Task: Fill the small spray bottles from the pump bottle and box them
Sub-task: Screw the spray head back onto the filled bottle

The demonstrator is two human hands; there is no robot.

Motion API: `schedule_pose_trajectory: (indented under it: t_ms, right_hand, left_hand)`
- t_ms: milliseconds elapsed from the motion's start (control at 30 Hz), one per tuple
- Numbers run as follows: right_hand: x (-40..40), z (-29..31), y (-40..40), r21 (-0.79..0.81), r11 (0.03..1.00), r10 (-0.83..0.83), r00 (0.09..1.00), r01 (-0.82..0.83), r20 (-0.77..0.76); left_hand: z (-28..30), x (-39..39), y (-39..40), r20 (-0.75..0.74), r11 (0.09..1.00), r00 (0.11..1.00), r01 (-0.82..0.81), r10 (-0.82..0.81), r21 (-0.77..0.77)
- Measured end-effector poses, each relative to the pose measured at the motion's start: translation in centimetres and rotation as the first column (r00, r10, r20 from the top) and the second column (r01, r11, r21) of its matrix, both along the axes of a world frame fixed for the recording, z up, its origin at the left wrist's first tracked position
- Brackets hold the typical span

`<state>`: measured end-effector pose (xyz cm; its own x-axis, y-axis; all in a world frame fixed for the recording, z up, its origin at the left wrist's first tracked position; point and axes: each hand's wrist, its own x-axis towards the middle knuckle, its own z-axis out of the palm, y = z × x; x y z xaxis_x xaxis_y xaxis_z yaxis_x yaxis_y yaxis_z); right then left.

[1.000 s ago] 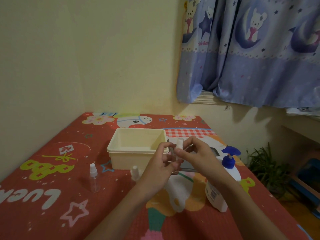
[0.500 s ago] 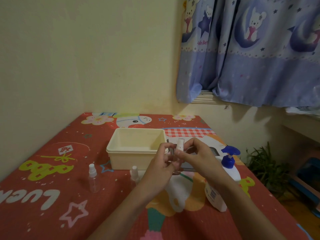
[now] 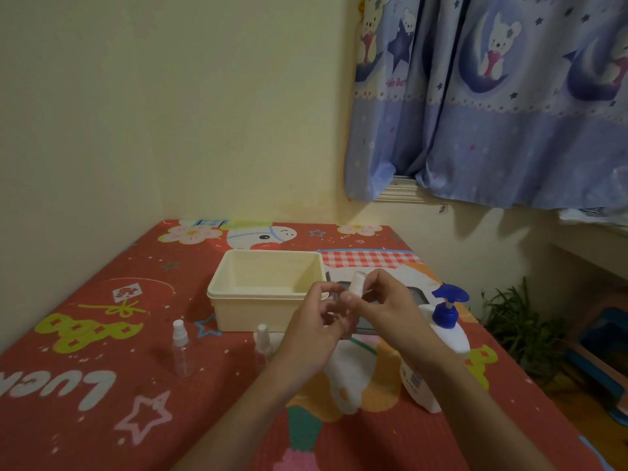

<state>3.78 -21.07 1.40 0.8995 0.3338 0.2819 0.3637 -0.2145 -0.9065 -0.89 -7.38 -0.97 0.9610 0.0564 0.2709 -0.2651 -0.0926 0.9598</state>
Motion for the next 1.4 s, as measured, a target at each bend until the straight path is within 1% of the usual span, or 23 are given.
schedule_pose_trajectory:
  t_ms: [100, 200, 333, 433, 500, 567, 700, 767, 867, 967, 1033, 1100, 1167, 1233, 1400]
  right_hand:
    - [-0.2, 0.3, -0.1, 0.077, 0.997, 0.029, 1.0, -0.029, 0.001]
    - [-0.3, 0.8, -0.6, 0.12, 0.991, 0.051, 0.999, -0.051, 0.003]
    - [-0.5, 0.8, -0.4, 0.078, 0.996, 0.048, 0.998, -0.05, 0.033]
    - [-0.6, 0.7, -0.3, 0.007, 0.996, 0.089, 0.996, -0.089, 0.013]
    - [-0.6, 0.6, -0.5, 0.008, 0.994, 0.105, 0.995, -0.105, -0.001]
    - [-0.5, 0.6, -0.6, 0.007, 0.997, 0.079, 0.997, -0.079, 0.006]
    - [-0.1, 0.0, -0.1, -0.042, 0.999, -0.016, 0.997, 0.019, 0.07]
    - [-0.1, -0.4, 0.2, -0.039, 0.999, -0.033, 0.996, 0.036, 0.086]
    - [-0.4, -0.7, 0.4, -0.044, 0.998, -0.034, 0.994, 0.039, 0.1]
    - [-0.5, -0.9, 0.5, -0.059, 0.997, -0.04, 0.991, 0.048, 0.128]
    - [-0.5, -1.2, 0.6, -0.066, 0.996, -0.052, 0.99, 0.061, 0.129]
    - [-0.4, -1.8, 0.5, -0.11, 0.989, -0.082, 0.986, 0.098, 0.144]
    - [-0.3, -2.7, 0.3, -0.186, 0.972, -0.113, 0.979, 0.144, 0.168]
    - [-0.3, -3.7, 0.1, -0.24, 0.957, -0.131, 0.979, 0.166, 0.155]
    - [-0.1, -5.9, -0.3, -0.346, 0.919, -0.157, 0.98, 0.189, 0.119]
  left_hand:
    - [0.0, 0.2, 0.2, -0.009, 0.999, 1.0, 0.012, -0.012, -0.049]
    - [-0.1, 0.4, 0.6, -0.017, 0.999, 1.0, 0.003, -0.004, -0.052]
    - [-0.3, 0.3, 0.4, -0.017, 0.998, 1.0, 0.008, -0.009, -0.058]
    - [-0.5, 0.3, 0.3, -0.023, 0.997, 1.0, 0.009, -0.01, -0.07]
    - [-0.5, 0.3, 0.4, -0.028, 0.997, 1.0, 0.001, -0.003, -0.071]
    - [-0.4, 0.4, 0.4, -0.029, 0.997, 1.0, -0.013, 0.011, -0.072]
    - [-0.7, 0.2, -0.2, -0.04, 0.994, 0.997, -0.067, 0.064, -0.088]
    - [-1.0, 0.0, -0.7, -0.046, 0.991, 0.994, -0.102, 0.098, -0.087]
    - [-1.2, 0.0, -0.8, -0.056, 0.99, 0.993, -0.108, 0.104, -0.09]
    - [-1.3, 0.4, -0.4, -0.073, 0.994, 0.993, -0.097, 0.093, -0.053]
    - [-1.5, 0.6, 0.0, -0.077, 0.997, 0.994, -0.082, 0.082, 0.003]
    - [-1.9, 0.3, 0.4, -0.077, 0.994, 0.992, -0.09, 0.095, 0.067]
    - [-2.3, -0.1, 0.9, -0.066, 0.985, 0.987, -0.14, 0.147, 0.1]
    - [-2.4, -0.7, 1.5, -0.045, 0.978, 0.98, -0.189, 0.193, 0.083]
    - [-2.2, -2.5, 3.1, 0.045, 0.957, 0.956, -0.291, 0.291, -0.015]
